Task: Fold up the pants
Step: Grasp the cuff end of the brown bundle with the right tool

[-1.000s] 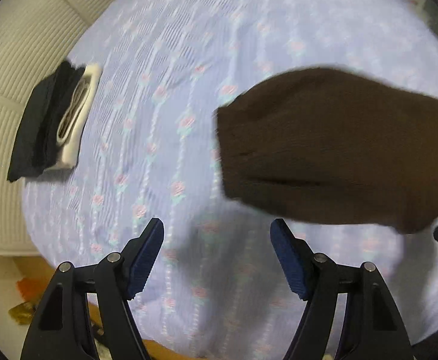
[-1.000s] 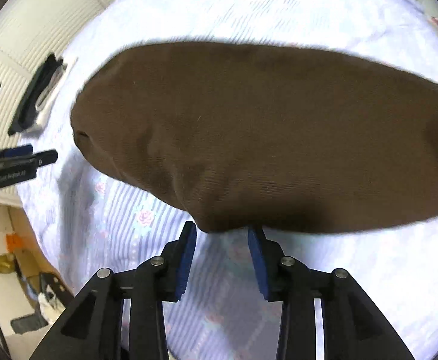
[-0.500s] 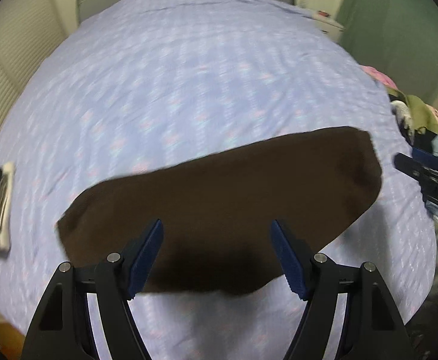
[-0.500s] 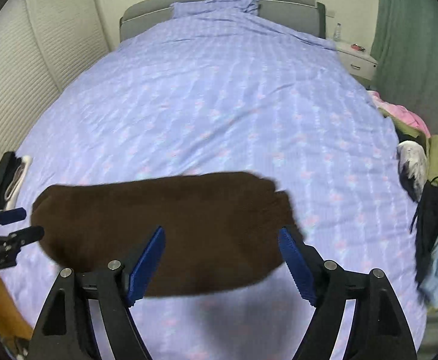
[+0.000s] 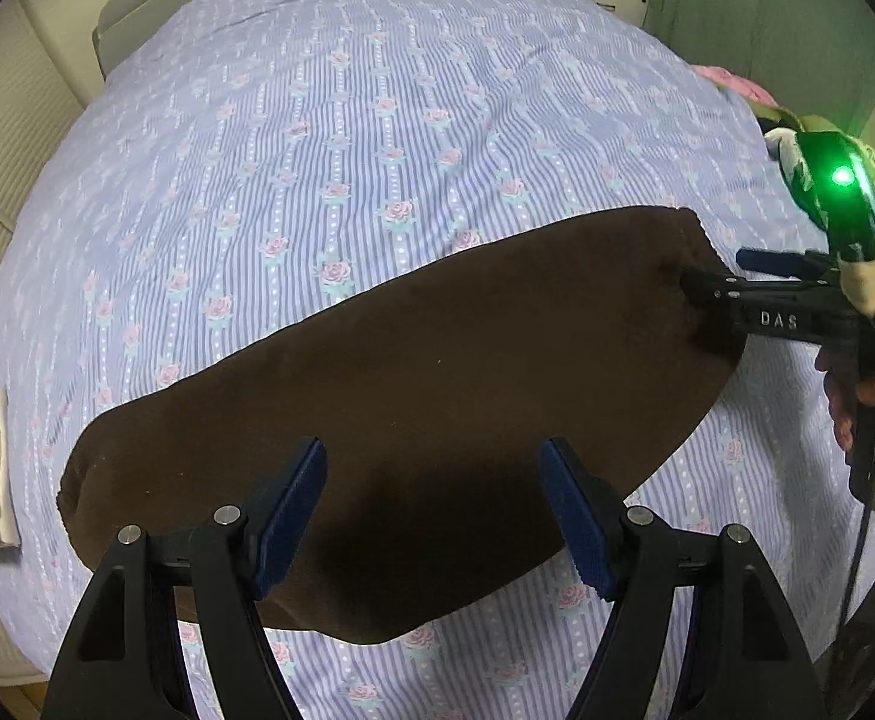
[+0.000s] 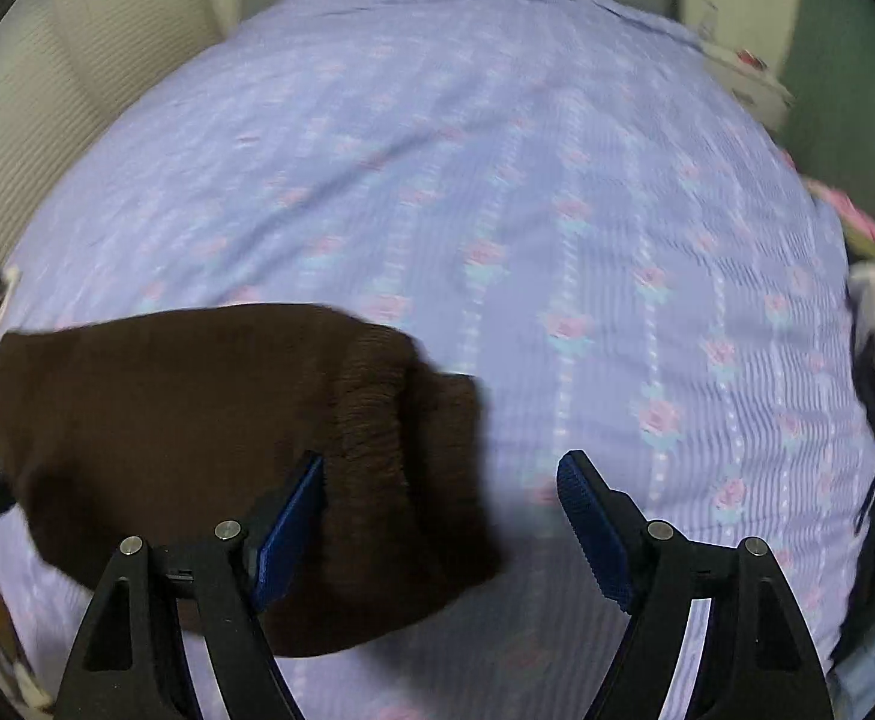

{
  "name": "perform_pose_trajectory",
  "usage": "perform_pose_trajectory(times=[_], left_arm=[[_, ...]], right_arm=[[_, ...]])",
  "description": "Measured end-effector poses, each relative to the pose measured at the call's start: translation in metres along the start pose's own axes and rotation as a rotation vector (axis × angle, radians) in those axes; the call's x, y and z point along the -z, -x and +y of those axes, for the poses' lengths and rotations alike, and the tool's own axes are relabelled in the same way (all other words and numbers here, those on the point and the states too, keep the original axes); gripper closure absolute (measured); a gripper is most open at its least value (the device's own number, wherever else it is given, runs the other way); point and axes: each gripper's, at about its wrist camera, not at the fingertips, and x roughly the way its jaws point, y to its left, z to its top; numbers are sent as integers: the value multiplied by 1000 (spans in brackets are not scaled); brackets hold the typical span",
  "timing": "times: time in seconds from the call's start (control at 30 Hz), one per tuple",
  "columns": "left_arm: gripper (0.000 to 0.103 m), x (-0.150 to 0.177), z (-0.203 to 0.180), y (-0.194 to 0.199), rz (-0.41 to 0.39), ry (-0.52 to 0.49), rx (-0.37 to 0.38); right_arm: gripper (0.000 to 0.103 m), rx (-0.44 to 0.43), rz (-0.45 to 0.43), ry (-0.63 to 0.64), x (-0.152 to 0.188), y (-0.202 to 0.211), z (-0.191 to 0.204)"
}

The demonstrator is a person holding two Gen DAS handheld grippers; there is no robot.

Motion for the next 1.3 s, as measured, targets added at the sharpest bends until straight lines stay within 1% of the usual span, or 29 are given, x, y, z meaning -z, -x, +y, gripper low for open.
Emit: perform_pose_trajectory(times=[0.07,0.17,0.2,0.3,0.4,0.43,0.47,0.5,0.53,0.57,0.63,0.67,0.7,0.73,0.8,0.83,0.87,0.93,1.0,1.03,1.07,1.13,1.17,1.23,1.3], left_arm=[[30,-3,-2,-2,6,-2,2],[30,-8,-4,-7,15,-5,-7],[30,-10,-4,-8,19,-4,-9],[30,-12,-1,-11,27,-1,-12],[30,-13,0,-18,39,-3,-21],[30,-13,1,-20,44,-3,-23],[30,-14,1,-22,48,-5,-21],[30,-14,1,-24,54,-5,-18],[30,-13,1,-26,59,-3,-15],[30,-13,1,-27,62,-1,-13],[30,-12,2,-28,68,6,-10],[30,-12,3,-27,66,10,-7],[30,-12,3,-26,63,11,-7],[30,-12,4,-25,60,12,-9],[30,-12,7,-25,58,18,-12],[30,-11,9,-27,66,24,-16],[30,-11,10,-28,72,28,-19],[30,-8,13,-28,78,40,-17],[30,-4,16,-26,74,44,-18],[30,-3,17,-25,73,45,-19],[30,-2,17,-24,75,48,-19],[30,2,19,-24,79,51,-18],[30,3,18,-24,80,51,-20],[30,5,16,-24,80,43,-22],[30,7,12,-23,79,31,-26]], right_arm=[[24,-53,21,-56,2,-7,-10],[24,-47,10,-19,4,-11,-6],[24,-60,14,-23,3,-14,-6],[25,-146,39,-82,2,-26,-17],[27,-227,74,-155,8,-42,-30],[31,-243,75,-172,10,-45,-32],[35,-278,77,-206,12,-46,-35],[54,-336,91,-243,13,-47,-37],[56,-338,98,-263,14,-46,-37],[58,-326,99,-255,13,-43,-34],[67,-282,100,-221,10,-34,-28],[68,-261,86,-203,7,-23,-25],[71,-231,53,-192,5,-9,-23],[78,-214,28,-198,3,1,-24],[78,-162,-25,-223,4,21,-28],[79,-129,-16,-223,5,19,-28],[79,-92,17,-227,7,10,-27],[78,-62,82,-222,13,-13,-25],[75,-53,58,-223,13,-15,-23],[68,-60,46,-233,12,-14,-24],[64,-70,48,-242,11,-15,-25],[41,-103,77,-253,10,-20,-28],[38,-133,90,-242,11,-24,-29],[34,-132,121,-202,13,-37,-28],[32,-156,115,-227,12,-42,-32]])
